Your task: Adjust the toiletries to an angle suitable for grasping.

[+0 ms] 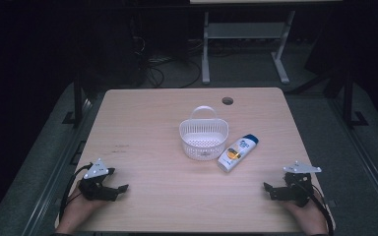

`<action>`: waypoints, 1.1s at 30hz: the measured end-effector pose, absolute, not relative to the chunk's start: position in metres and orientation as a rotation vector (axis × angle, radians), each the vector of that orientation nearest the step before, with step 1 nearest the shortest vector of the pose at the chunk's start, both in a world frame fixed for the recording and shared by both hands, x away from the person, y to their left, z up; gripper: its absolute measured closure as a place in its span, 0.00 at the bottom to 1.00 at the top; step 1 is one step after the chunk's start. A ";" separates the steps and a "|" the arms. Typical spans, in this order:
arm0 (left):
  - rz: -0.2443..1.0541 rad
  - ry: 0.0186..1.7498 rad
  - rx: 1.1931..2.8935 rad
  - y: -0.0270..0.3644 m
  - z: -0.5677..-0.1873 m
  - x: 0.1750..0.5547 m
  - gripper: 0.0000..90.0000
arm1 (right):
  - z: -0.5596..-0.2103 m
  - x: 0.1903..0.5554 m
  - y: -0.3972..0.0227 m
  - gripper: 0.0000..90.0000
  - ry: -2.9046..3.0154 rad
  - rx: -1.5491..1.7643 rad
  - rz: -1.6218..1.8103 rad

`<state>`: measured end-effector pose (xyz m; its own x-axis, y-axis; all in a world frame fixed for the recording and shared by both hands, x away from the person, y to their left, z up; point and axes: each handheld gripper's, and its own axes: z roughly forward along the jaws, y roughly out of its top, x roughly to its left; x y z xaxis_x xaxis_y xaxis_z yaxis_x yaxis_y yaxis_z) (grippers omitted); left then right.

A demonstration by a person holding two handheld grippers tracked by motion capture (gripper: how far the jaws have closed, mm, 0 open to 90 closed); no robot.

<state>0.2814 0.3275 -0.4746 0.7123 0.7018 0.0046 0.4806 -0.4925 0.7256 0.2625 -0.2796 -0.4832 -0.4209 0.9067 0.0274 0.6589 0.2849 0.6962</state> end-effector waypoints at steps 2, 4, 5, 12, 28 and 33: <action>0.390 0.892 2.189 0.328 -0.475 0.281 0.14 | -0.483 0.263 -0.280 0.00 2.183 1.413 0.907; 0.390 0.893 2.189 0.328 -0.475 0.281 0.14 | -0.483 0.264 -0.280 0.00 2.176 1.420 0.904; 0.390 0.893 2.189 0.328 -0.475 0.281 0.14 | -0.483 0.264 -0.280 0.00 2.176 1.420 0.904; 0.390 0.891 2.189 0.328 -0.475 0.282 0.14 | -0.472 0.260 -0.284 0.30 2.192 1.466 0.873; 0.390 0.891 2.189 0.328 -0.475 0.282 0.14 | -0.446 0.261 -0.277 1.00 2.238 1.414 1.048; 0.390 0.891 2.189 0.328 -0.475 0.282 0.14 | -0.442 0.269 -0.273 1.00 2.258 1.385 1.067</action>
<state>0.2817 0.3276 -0.4746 0.7139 0.7002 0.0056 0.4790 -0.4942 0.7255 0.2688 -0.2730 -0.4419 -0.4984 0.8568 0.1321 0.6461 0.2655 0.7156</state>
